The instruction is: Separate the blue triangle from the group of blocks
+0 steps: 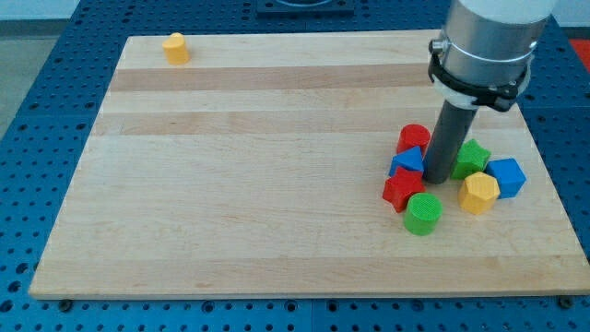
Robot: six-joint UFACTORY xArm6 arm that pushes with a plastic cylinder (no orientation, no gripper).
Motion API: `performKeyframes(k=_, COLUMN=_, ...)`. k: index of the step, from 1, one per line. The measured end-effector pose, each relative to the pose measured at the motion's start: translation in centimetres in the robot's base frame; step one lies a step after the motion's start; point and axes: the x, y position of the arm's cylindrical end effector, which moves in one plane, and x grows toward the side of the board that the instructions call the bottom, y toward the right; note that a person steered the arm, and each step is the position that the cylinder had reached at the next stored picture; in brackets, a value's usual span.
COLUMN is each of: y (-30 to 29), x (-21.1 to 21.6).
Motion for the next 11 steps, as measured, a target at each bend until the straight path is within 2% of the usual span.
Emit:
performKeyframes(k=2, y=-2.9, x=0.9)
performKeyframes(k=6, y=-6.8, x=-6.1)
performKeyframes(k=11, y=-4.1, x=-14.7)
